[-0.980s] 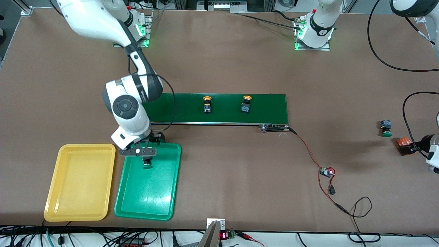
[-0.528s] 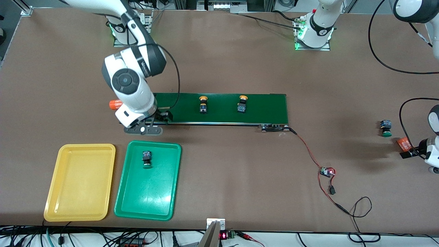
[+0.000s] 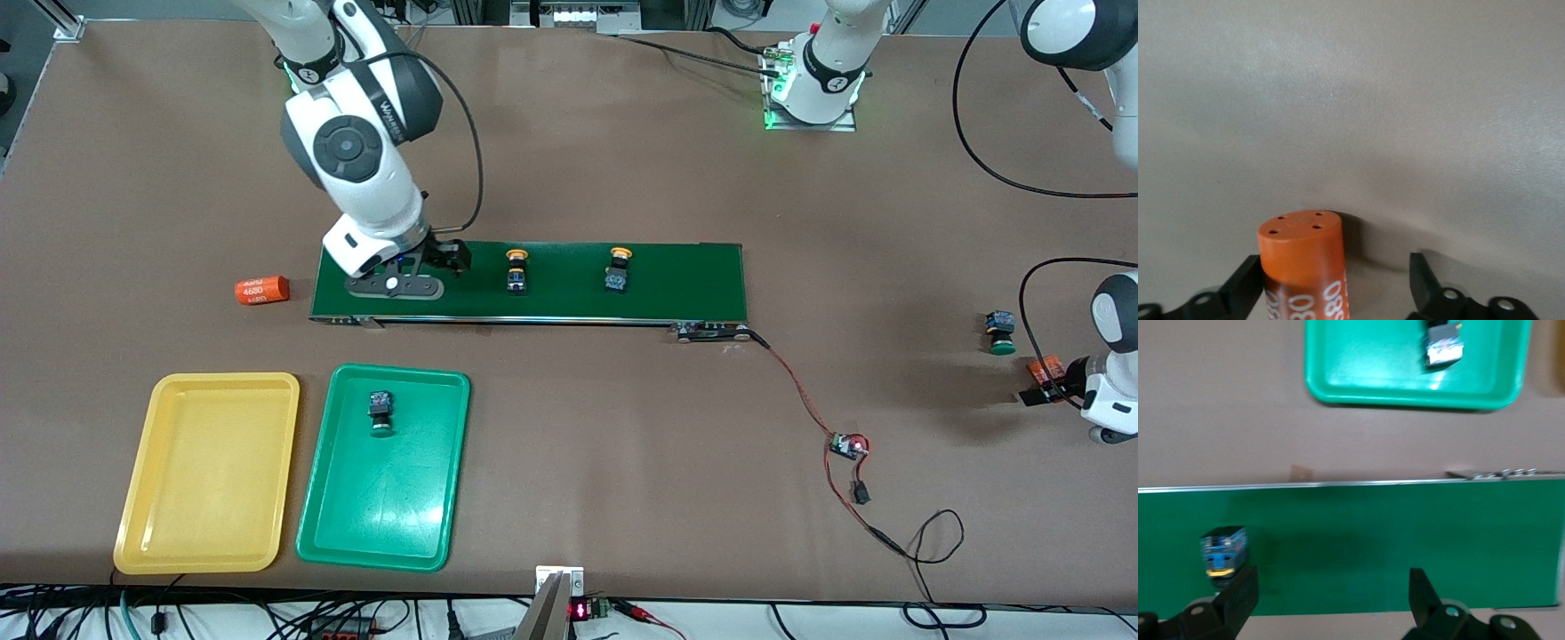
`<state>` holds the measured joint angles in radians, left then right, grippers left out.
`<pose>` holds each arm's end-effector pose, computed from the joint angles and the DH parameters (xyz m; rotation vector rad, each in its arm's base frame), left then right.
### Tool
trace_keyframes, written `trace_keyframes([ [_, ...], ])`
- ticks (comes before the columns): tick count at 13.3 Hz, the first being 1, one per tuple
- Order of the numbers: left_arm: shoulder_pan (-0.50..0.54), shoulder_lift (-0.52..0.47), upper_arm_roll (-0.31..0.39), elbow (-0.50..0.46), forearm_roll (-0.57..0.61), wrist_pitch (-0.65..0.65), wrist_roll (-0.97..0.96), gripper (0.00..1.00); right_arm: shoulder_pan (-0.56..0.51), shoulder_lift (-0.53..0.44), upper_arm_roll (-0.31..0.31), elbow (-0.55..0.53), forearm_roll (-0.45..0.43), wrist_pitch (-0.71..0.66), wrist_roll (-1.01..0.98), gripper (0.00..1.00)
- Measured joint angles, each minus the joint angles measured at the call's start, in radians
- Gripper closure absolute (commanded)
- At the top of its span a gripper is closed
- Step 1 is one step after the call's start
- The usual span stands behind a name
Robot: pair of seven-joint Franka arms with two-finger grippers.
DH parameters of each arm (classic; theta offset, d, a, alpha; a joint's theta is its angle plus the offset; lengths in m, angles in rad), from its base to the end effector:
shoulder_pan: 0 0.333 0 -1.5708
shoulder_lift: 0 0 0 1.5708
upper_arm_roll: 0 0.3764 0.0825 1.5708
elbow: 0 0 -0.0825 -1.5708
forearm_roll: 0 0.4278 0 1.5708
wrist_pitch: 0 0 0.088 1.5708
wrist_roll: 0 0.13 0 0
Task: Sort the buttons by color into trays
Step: 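Grasp the yellow button with the right gripper while the left gripper carries cylinder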
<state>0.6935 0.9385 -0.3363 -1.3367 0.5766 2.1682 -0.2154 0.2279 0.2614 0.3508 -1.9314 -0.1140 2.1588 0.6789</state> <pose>0.7271 0.3717 0.1634 -2.9037 -0.5228 0.0835 0.5585 0.3442 0.3697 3.1271 -0.0725 -0.0152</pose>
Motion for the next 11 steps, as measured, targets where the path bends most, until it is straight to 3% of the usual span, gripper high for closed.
trace_keyframes([
  [1, 0.001, 0.0, 0.0, 0.0, 0.0, -0.001, 0.0, 0.86, 0.0, 0.001, 0.01, -0.022, 0.0, 0.031, 0.026, 0.0],
  [6, -0.001, -0.01, -0.016, 0.007, 0.0, -0.036, 0.0, 0.87, 0.013, 0.021, 0.034, -0.076, 0.0, 0.125, 0.104, 0.0],
  [11, -0.009, -0.095, -0.186, 0.029, 0.001, -0.308, 0.012, 0.87, 0.04, 0.085, 0.038, -0.078, -0.001, 0.193, 0.116, 0.0],
])
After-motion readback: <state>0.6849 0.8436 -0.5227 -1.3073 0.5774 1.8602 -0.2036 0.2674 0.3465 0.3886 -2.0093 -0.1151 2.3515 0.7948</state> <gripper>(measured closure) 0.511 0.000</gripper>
